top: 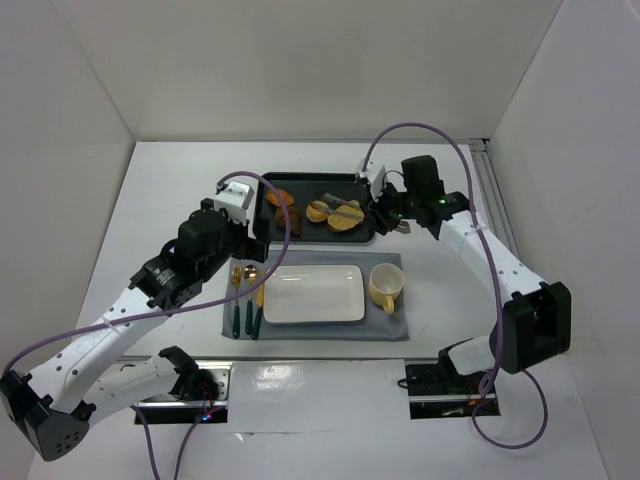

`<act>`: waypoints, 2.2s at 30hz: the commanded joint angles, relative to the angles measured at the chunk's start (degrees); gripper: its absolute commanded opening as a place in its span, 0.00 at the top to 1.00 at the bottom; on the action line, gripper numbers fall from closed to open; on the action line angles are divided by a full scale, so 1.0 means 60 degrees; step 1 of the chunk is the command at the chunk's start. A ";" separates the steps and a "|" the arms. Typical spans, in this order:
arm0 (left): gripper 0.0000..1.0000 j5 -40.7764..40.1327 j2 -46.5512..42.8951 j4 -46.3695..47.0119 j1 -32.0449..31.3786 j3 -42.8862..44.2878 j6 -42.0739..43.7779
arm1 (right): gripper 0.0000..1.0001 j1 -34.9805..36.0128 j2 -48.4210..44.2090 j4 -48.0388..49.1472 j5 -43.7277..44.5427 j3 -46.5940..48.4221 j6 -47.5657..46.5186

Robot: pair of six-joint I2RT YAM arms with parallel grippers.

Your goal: Place the bread

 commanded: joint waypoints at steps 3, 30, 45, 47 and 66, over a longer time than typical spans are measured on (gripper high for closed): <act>0.00 -0.0243 -0.0182 0.0403 -0.0023 -0.0017 0.0067 | 0.52 0.0836 0.0776 0.0657 0.0721 0.0716 0.0402; 0.00 -0.0419 -0.0182 0.0403 -0.0023 -0.0105 0.0067 | 0.43 0.1746 0.3151 0.1023 0.0809 0.2006 0.0314; 0.00 -0.0419 -0.0182 0.0403 -0.0023 -0.0105 0.0067 | 0.37 0.1746 0.3518 0.1316 0.0809 0.2094 0.0402; 0.00 -0.0419 -0.0182 0.0403 -0.0023 -0.0105 0.0067 | 0.37 0.1833 0.3620 0.1316 0.0809 0.2094 0.0402; 0.00 -0.0419 -0.0182 0.0403 -0.0023 -0.0105 0.0067 | 0.36 0.2098 0.4118 0.1507 0.1320 0.2094 0.0402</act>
